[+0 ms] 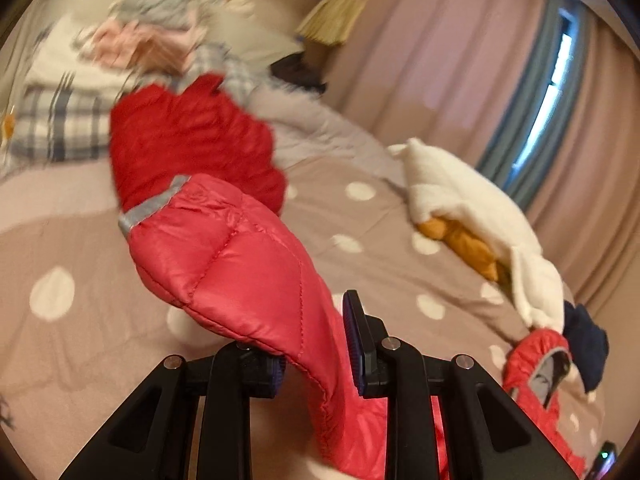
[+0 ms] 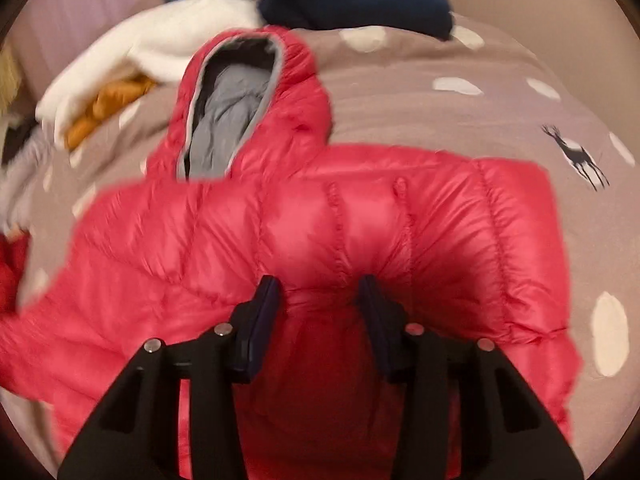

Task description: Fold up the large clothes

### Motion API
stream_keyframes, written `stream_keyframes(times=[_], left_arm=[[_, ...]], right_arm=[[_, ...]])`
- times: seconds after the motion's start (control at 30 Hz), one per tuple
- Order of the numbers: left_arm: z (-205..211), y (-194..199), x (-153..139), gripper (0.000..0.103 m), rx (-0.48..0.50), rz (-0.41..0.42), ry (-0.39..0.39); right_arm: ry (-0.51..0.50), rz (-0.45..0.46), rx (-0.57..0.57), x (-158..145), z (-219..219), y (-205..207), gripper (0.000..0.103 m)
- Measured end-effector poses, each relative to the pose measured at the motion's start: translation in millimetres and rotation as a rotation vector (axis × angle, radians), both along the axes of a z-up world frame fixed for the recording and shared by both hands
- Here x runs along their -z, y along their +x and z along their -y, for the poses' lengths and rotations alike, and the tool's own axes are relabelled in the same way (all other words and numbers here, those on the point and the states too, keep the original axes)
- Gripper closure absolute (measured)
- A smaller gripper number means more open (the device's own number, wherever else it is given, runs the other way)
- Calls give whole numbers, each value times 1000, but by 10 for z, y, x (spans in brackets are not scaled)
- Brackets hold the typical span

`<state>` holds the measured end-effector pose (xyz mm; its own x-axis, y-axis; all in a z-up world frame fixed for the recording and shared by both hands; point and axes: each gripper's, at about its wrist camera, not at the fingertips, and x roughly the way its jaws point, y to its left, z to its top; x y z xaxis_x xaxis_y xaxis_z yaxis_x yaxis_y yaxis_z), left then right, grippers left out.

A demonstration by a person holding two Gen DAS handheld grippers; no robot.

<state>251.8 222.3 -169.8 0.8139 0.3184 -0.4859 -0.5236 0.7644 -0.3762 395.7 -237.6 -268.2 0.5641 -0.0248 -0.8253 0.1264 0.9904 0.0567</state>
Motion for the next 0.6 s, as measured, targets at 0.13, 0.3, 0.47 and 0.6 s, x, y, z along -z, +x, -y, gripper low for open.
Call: stream_keyframes(times=[0.13, 0.3, 0.47, 0.6], left_arm=[[222, 55, -211, 77, 45, 53, 23], [705, 173, -484, 77, 176, 64, 160], [1189, 293, -622, 77, 307, 87, 150], [1676, 366, -621, 77, 421, 89, 150]], right_arm=[[3, -18, -66, 3, -179, -94, 60], [57, -35, -40, -83, -55, -127, 61], [76, 7, 6, -381, 96, -255, 62], [33, 85, 49, -699, 274, -406, 63]])
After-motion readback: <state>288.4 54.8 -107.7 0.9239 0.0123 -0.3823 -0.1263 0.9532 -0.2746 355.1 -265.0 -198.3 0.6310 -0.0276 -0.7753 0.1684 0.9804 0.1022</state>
